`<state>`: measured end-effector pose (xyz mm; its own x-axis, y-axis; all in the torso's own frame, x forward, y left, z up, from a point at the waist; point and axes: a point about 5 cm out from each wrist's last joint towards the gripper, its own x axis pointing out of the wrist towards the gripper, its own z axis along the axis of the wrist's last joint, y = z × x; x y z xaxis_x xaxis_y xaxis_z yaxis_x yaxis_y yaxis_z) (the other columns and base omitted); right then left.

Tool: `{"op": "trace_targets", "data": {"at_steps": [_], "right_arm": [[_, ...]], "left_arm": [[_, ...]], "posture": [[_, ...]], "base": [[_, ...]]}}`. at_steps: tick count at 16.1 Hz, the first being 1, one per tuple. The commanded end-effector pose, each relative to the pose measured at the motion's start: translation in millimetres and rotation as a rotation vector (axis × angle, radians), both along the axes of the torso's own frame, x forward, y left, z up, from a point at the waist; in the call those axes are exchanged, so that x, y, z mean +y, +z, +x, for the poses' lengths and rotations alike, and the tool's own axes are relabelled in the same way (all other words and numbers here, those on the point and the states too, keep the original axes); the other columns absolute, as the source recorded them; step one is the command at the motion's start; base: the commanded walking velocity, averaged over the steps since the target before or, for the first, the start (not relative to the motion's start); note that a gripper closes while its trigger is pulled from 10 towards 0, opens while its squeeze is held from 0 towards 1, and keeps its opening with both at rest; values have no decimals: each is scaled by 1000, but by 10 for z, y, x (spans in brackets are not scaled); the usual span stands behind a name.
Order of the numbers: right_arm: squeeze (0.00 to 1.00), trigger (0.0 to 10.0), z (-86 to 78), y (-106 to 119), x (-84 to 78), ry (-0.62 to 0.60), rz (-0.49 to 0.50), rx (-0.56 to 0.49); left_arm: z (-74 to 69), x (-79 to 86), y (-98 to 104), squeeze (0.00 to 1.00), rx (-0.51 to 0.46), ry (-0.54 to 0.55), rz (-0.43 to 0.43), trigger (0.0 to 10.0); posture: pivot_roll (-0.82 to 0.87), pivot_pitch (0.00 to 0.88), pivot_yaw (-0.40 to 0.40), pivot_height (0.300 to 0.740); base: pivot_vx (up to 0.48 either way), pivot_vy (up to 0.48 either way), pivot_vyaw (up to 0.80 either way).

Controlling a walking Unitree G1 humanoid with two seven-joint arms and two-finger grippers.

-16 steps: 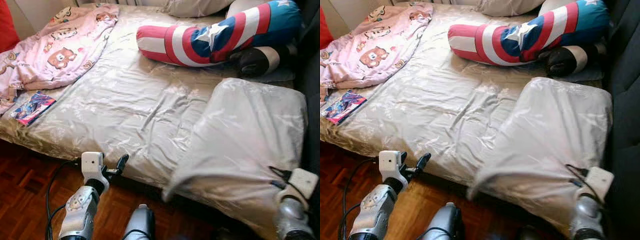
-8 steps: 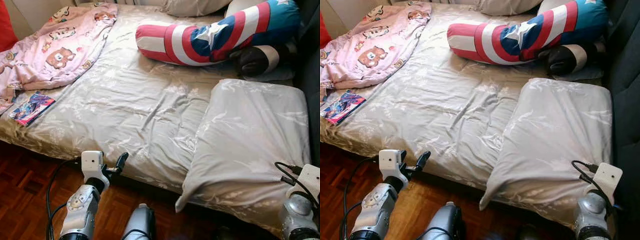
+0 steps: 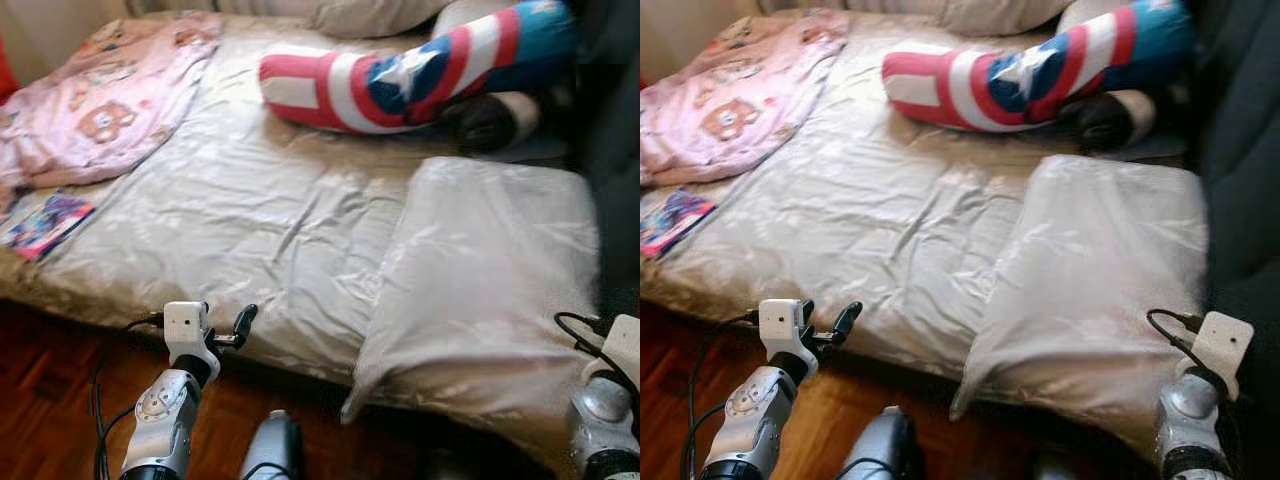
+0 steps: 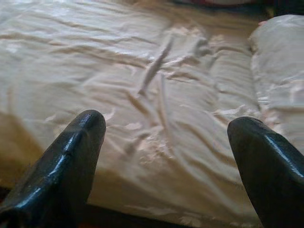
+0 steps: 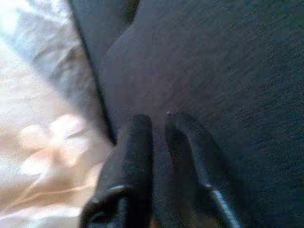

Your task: Clean up the room

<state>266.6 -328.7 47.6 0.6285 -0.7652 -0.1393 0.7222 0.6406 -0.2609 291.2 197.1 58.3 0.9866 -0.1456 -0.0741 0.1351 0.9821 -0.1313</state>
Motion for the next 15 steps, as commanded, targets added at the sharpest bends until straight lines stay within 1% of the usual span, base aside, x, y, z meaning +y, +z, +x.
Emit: {"op": "trace_targets", "data": {"at_steps": [1, 2, 3, 4, 5, 6, 7, 8, 9, 10, 11, 12, 13, 14, 15], "right_arm": [[953, 10000, 13, 14, 12, 16, -13, -6], [0, 10000, 54, 33, 48, 58, -21, -12], [0, 10000, 101, 58, 100, 103, -14, -41], [0, 10000, 190, 102, 222, 189, 1, -95], [0, 10000, 256, 116, 338, 267, 20, -122], [0, 10000, 322, 83, 498, 358, 70, -121], [0, 10000, 374, 25, 701, 453, 166, -139], [0, 10000, 405, -33, 955, 566, 253, -166], [0, 10000, 399, -75, 1050, 606, 257, -145], [0, 10000, 381, -125, 1110, 627, 280, -132], [0, 10000, 340, -203, 1159, 642, 323, -111], [0, 10000, 323, -234, 1175, 646, 336, -98], [0, 10000, 278, -310, 1232, 683, 367, -64], [0, 10000, 256, -349, 1264, 704, 377, -40], [0, 10000, 232, -395, 1288, 706, 406, -20]], "left_arm": [[-37, 44, -48, 0, 13, 25, -12, 10000], [-35, 38, -51, 0, 13, 24, -14, 10000], [-33, 35, -52, 0, 12, 25, -16, 10000], [-29, 31, -56, 0, 13, 25, -18, 10000], [-26, 29, -65, 0, 16, 25, -19, 10000], [-21, 25, -81, 0, 23, 26, -20, 10000], [-21, 18, -112, 0, 33, 28, -22, 10000], [-24, 4, -159, 0, 51, 30, -26, 10000], [-22, -12, -184, 0, 61, 30, -29, 10000], [-14, -32, -207, 0, 73, 29, -30, 10000], [-2, -47, -250, 0, 93, 36, -27, 10000], [-6, -50, -267, 0, 100, 39, -27, 10000], [-22, -52, -316, 0, 119, 47, -22, 10000], [-36, -52, -346, 0, 130, 53, -13, 10000], [-57, -57, -393, 0, 148, 63, -5, 10000]], "posture": [[60, 117, 44, 657], [61, 116, 43, 657], [59, 112, 41, 657], [56, 111, 39, 657], [54, 107, 37, 657], [44, 101, 33, 657], [35, 90, 31, 657], [28, 82, 29, 657], [25, 72, 26, 667], [23, 61, 21, 677], [21, 49, 9, 697], [18, 46, 2, 707], [16, 38, -8, 722], [20, 37, -13, 732], [24, 34, -19, 740]], "base": [[0, 0, 0], [0, 0, 0], [0, 0, 0], [0, 0, 0], [0, 0, 0], [0, 0, 0], [0, 0, 0], [0, 0, 0], [0, 0, 0], [0, 0, 0], [0, 0, 0], [0, 0, 0], [0, 0, 0], [0, 0, 0], [0, 0, 0]]}}
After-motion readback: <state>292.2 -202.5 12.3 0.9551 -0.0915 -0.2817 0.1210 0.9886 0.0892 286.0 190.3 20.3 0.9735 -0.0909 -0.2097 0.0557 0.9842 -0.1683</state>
